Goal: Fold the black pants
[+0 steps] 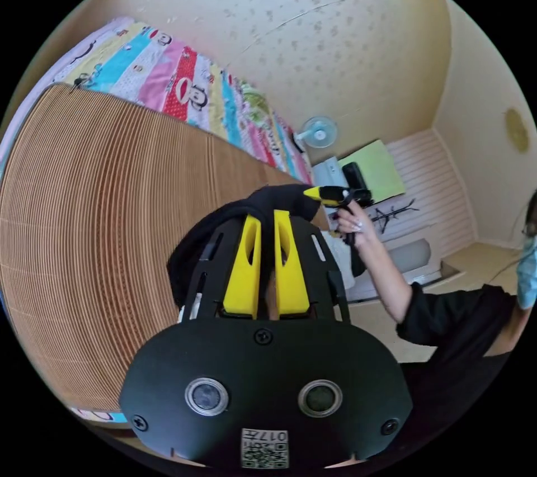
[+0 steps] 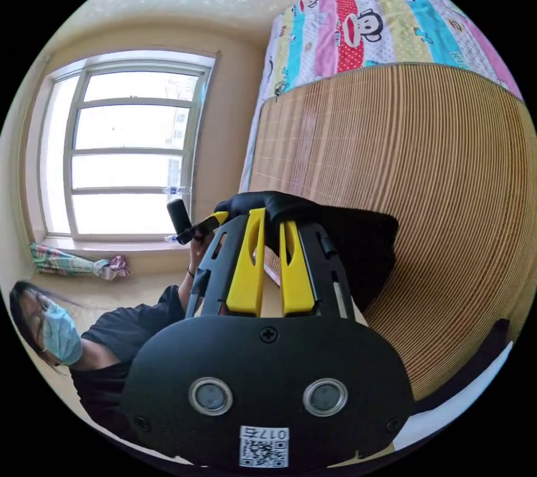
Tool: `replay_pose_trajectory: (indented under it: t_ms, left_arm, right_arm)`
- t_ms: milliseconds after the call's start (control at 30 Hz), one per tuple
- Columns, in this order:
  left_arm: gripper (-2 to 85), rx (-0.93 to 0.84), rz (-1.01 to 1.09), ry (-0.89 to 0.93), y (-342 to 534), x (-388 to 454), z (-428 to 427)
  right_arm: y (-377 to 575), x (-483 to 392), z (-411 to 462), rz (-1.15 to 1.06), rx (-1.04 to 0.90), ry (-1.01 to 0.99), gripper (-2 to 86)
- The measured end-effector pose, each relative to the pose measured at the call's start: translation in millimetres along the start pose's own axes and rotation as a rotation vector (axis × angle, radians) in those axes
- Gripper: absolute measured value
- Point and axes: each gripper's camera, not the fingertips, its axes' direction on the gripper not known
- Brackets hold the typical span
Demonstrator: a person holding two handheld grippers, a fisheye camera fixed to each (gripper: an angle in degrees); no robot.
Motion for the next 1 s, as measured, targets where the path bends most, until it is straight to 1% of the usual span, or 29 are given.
replay_pose_trajectory:
  t_ms: [100,200,267,333,367,433,500,533,600,667,733,767,800,833,900,933,1000]
  left_arm:
    - [4.4,-0.013,0.026,0.013,43,-12,19]
    - [5.1,-0.070,-0.030,0.030,100,-26,40]
    - [6.4,-0.145,-0.099,-0.017,137,-40,63]
    - [10.1,-0.236,-0.226,-0.081,171,-64,86]
    - [11.6,-0.263,-0.299,-0.070,189,-80,94]
    - [12.9,-0.211,-0.370,0.028,205,-100,94]
    - [14.4,-0.089,-0.415,0.108,202,-118,87]
    - [14.8,-0.071,-0.413,0.109,197,-120,86]
    - [16.1,-0.044,-0.363,0.076,162,-125,94]
    - [16.3,-0.054,-0.309,0.030,131,-128,111]
    - [16.0,-0.096,-0.287,-0.023,104,-134,137]
    - [15.0,-0.144,-0.298,-0.039,90,-143,159]
    - [13.5,-0.207,-0.313,-0.024,80,-152,181]
    - [12.9,-0.222,-0.317,-0.005,77,-156,189]
    - [10.8,-0.151,-0.273,-0.028,77,-160,183]
    - [10.3,-0.135,-0.255,-0.051,79,-160,177]
    - [9.8,-0.091,-0.250,-0.160,90,-163,142]
  right_arm:
    - [43,6,14,-0.048,0.033,-0.020,1.3]
    - [112,32,39,-0.003,0.024,-0.032,3.2]
    - [155,58,61,0.070,-0.003,0.039,5.3]
    - [207,109,92,0.272,-0.081,0.154,9.1]
    - [218,120,96,0.308,-0.087,0.148,9.9]
    - [246,143,96,0.364,-0.003,0.014,12.0]
    - [247,148,87,0.342,0.097,-0.050,12.9]
    - [237,147,81,0.313,0.144,-0.041,13.6]
    - [211,144,77,0.256,0.165,0.021,15.0]
    - [175,141,81,0.195,0.152,0.078,16.4]
    - [127,144,105,0.133,0.080,0.123,15.7]
    - [117,147,114,0.134,0.047,0.127,15.3]
    - [99,149,136,0.147,-0.014,0.120,14.3]
    - [90,142,150,0.143,-0.029,0.154,13.3]
    - [89,119,158,0.098,-0.007,0.227,12.1]
    - [90,108,166,0.093,0.007,0.209,11.5]
    - [92,92,190,0.101,-0.005,0.159,11.1]
